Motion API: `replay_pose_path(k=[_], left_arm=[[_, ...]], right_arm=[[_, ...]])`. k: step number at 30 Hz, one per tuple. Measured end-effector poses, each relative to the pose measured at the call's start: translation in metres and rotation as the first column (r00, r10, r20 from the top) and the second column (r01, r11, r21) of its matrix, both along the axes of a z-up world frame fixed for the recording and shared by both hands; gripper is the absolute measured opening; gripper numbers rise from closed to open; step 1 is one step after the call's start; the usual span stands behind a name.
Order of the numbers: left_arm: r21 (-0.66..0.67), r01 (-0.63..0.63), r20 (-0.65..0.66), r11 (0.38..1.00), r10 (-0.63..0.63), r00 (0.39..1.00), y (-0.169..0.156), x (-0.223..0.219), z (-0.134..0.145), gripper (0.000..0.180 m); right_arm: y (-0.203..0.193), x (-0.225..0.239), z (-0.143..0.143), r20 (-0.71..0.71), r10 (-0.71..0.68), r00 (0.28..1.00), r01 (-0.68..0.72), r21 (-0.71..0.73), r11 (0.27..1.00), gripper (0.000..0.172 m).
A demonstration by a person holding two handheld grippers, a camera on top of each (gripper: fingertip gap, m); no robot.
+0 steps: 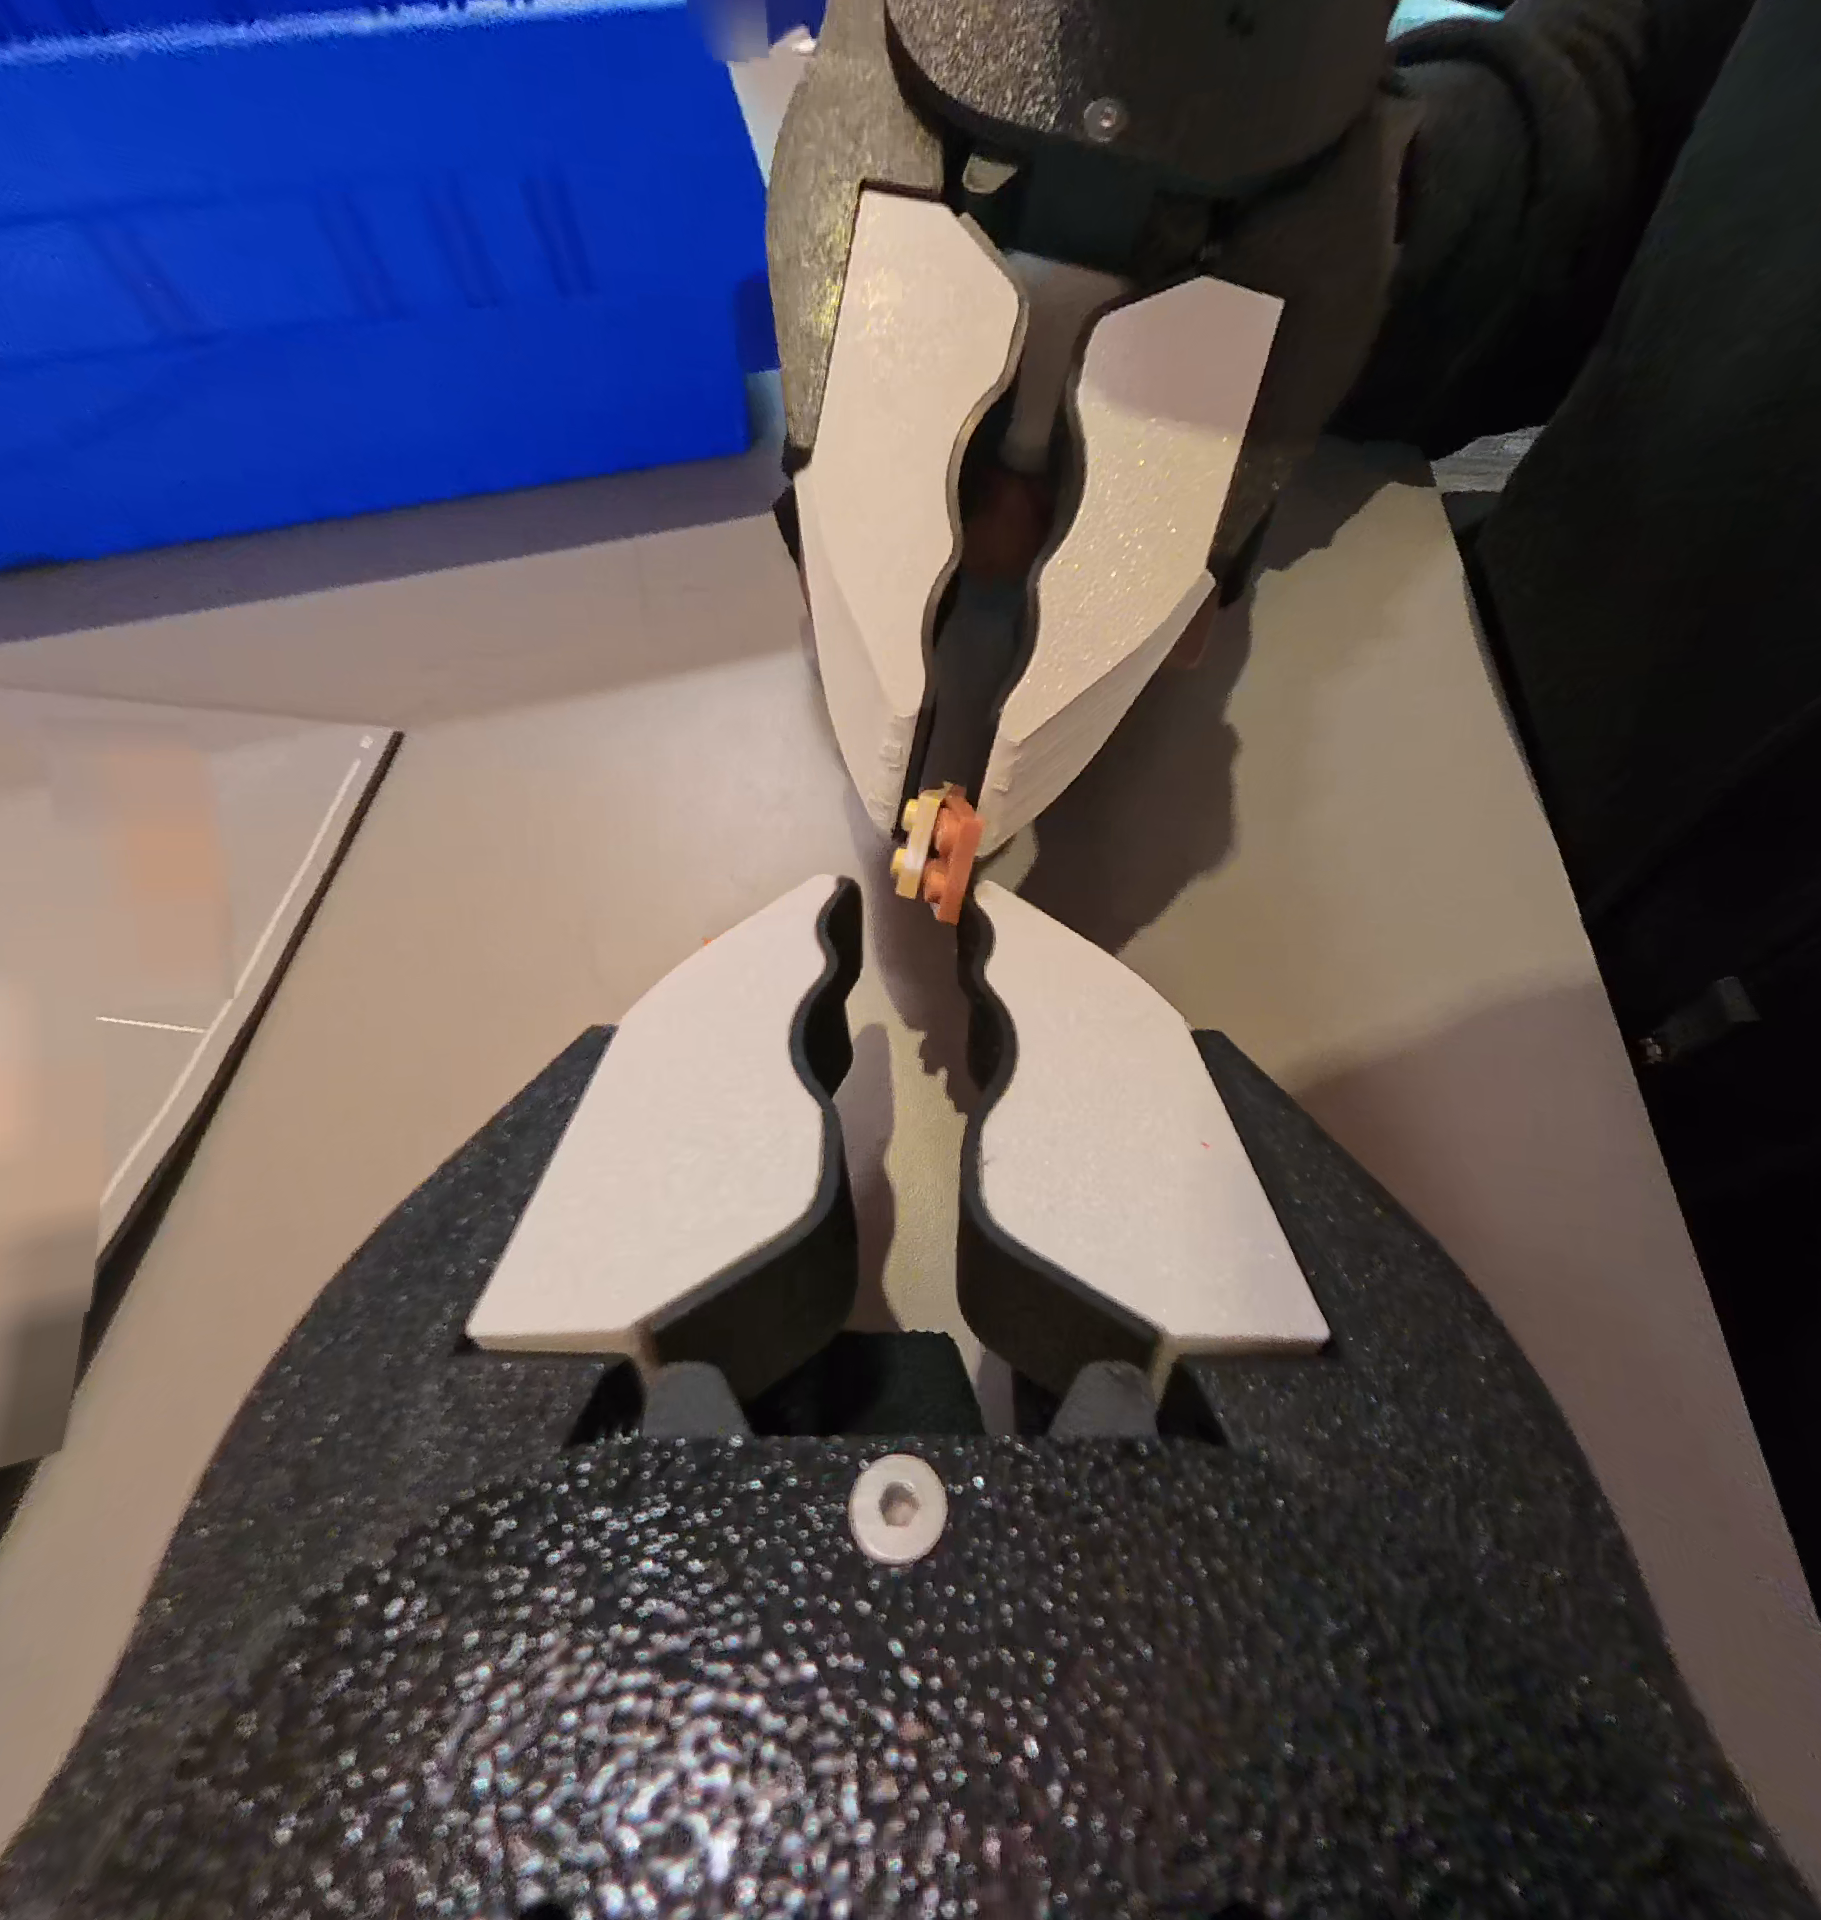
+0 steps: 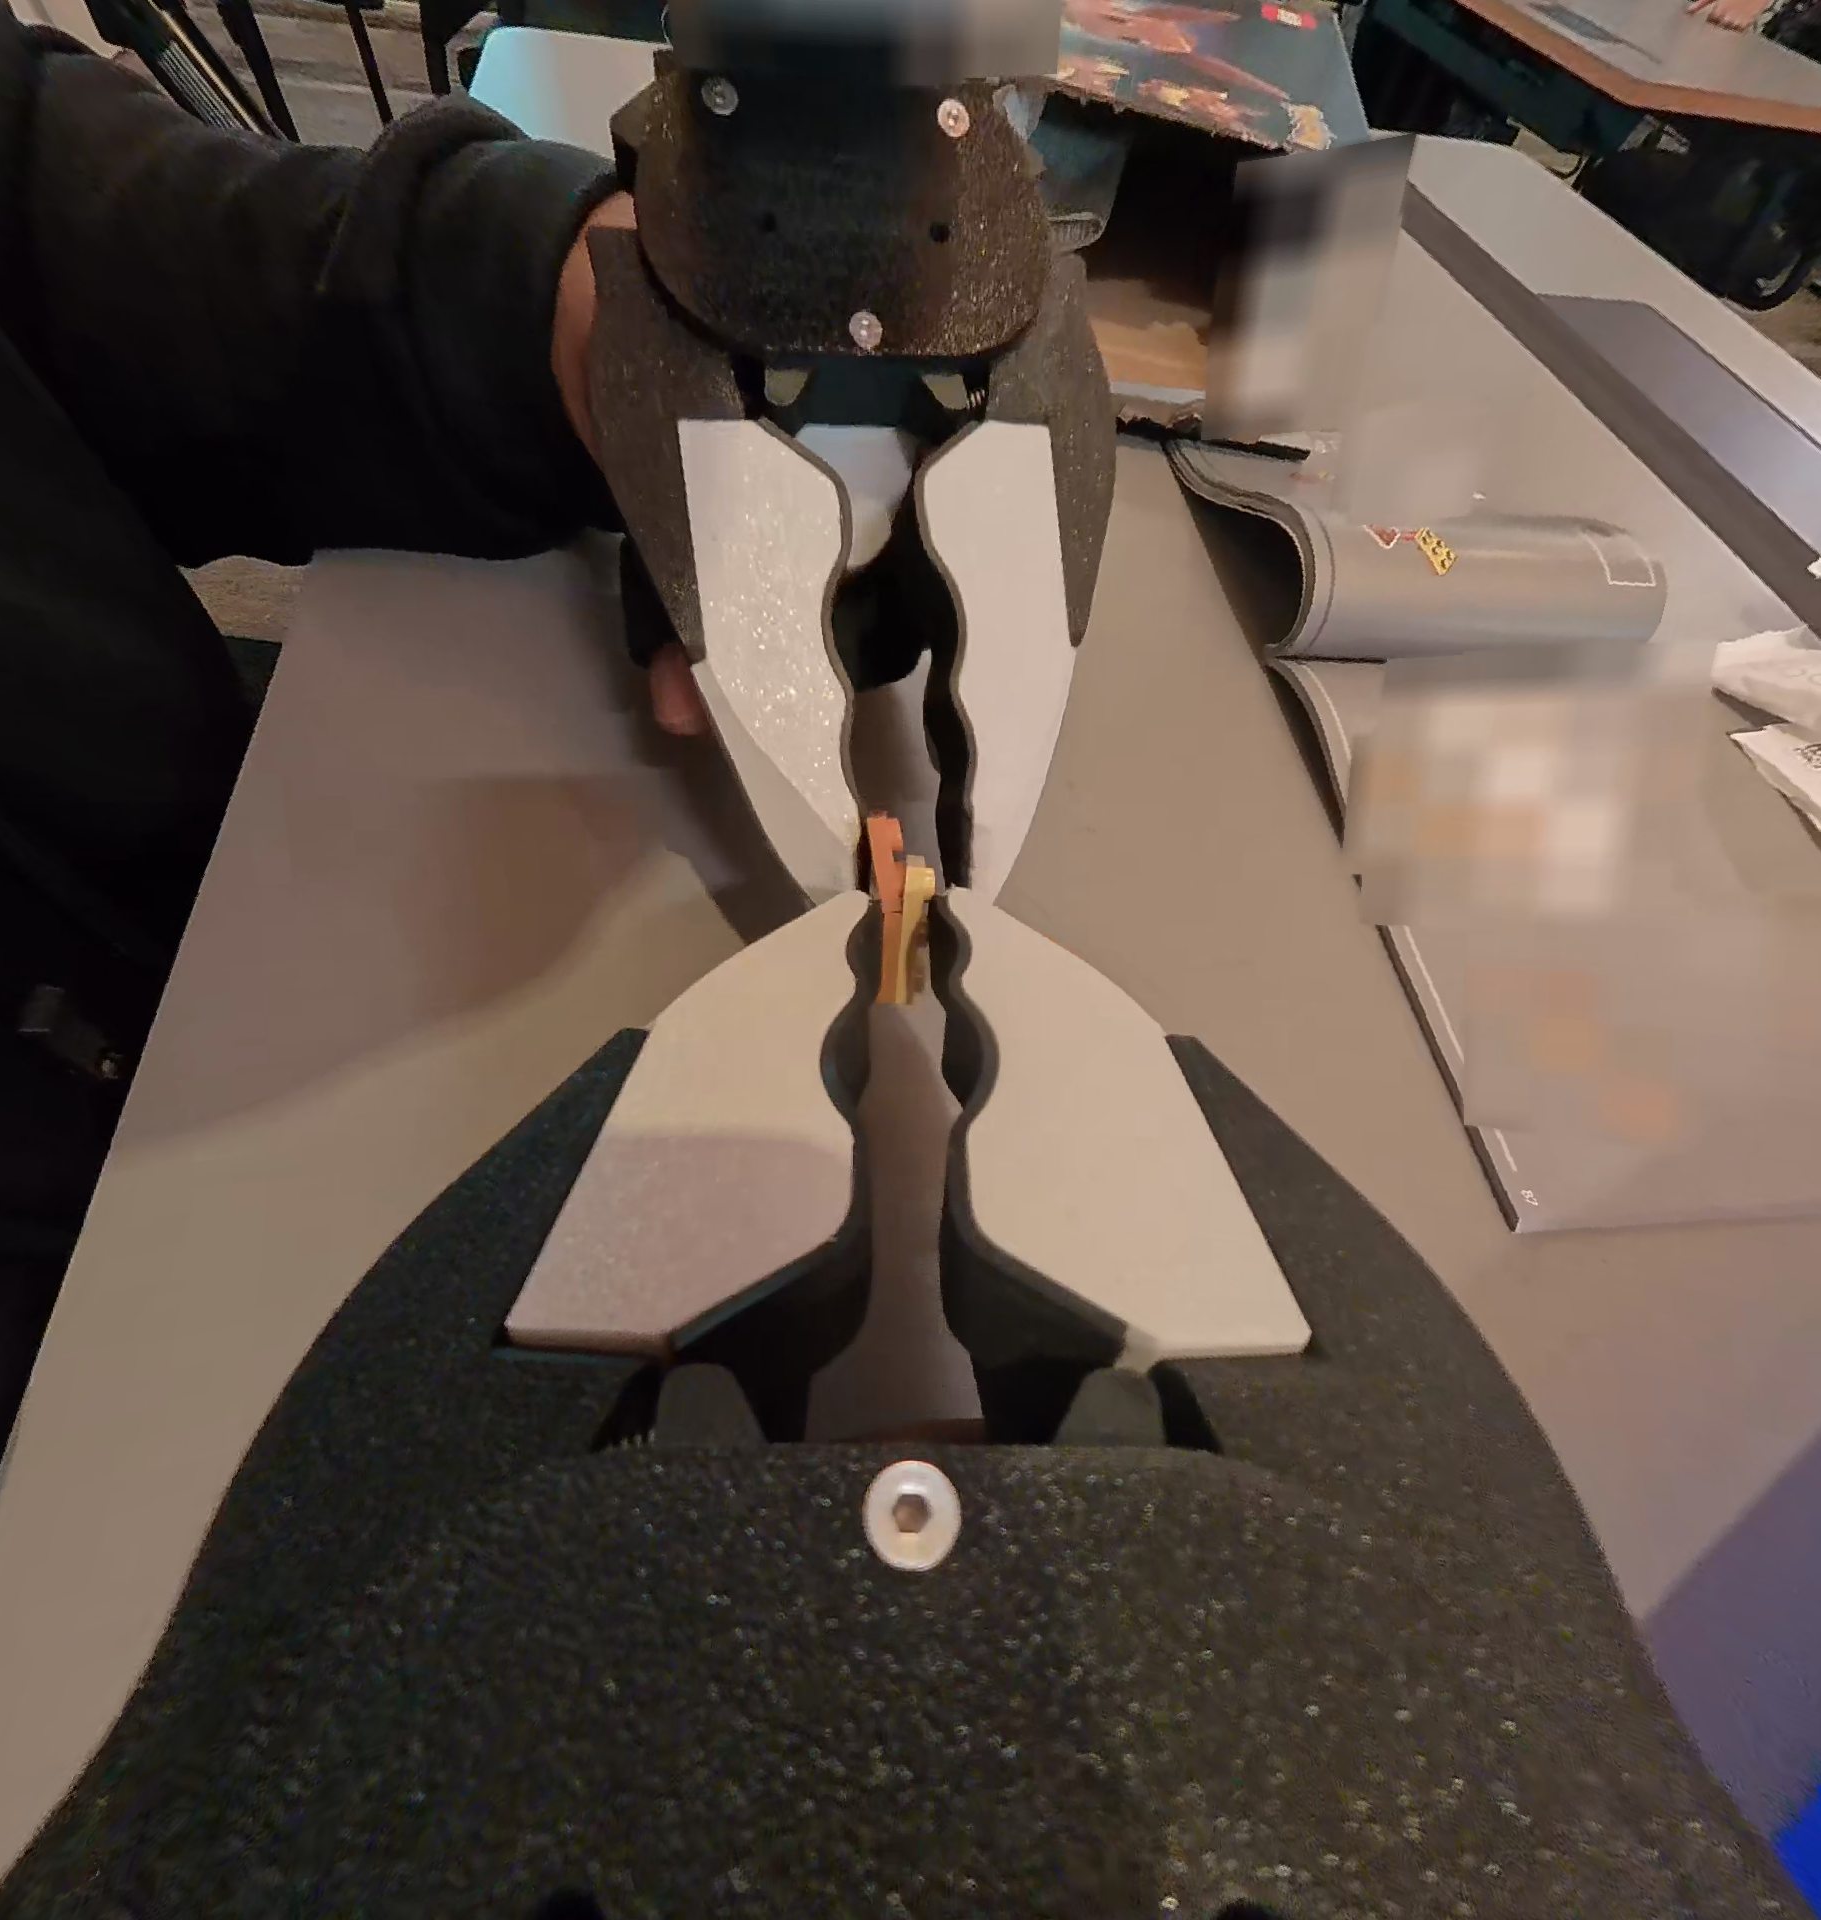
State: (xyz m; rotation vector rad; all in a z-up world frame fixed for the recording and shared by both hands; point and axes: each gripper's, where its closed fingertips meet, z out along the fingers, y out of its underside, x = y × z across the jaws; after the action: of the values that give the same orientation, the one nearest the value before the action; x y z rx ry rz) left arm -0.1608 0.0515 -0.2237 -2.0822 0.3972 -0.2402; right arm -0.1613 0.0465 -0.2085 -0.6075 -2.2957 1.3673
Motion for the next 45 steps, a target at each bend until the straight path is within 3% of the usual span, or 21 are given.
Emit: replay_pose_path(k=[11, 20, 35, 45], left_arm=[[0.033, 0.074, -0.136, 0.997, -0.069, 0.988, -0.004, 0.005, 0.001, 0.009], [-0.046, 0.112, -0.082, 0.993, -0.116, 0.990, -0.009, 0.011, -0.011, 0.008], [-0.027, 0.063, -0.209, 0.998, -0.067, 0.976, -0.003, 0.005, -0.010, 0.007], [-0.064, 0.017, -0.210, 0.998, -0.031, 0.977, -0.004, -0.003, -0.017, 0.007]], right_arm=[[-0.004, 0.005, -0.004, -0.018, 0.032, 0.999, -0.031, 0.062, 0.998, 0.008], [-0.007, 0.010, -0.015, -0.009, 0.072, 0.997, -0.070, 0.133, 0.989, 0.008], [-0.003, 0.005, -0.018, -0.031, 0.036, 0.999, -0.030, 0.173, 0.984, 0.011], [0.001, 0.001, -0.015, -0.052, 0.006, 0.999, 0.002, 0.168, 0.986, 0.011]])
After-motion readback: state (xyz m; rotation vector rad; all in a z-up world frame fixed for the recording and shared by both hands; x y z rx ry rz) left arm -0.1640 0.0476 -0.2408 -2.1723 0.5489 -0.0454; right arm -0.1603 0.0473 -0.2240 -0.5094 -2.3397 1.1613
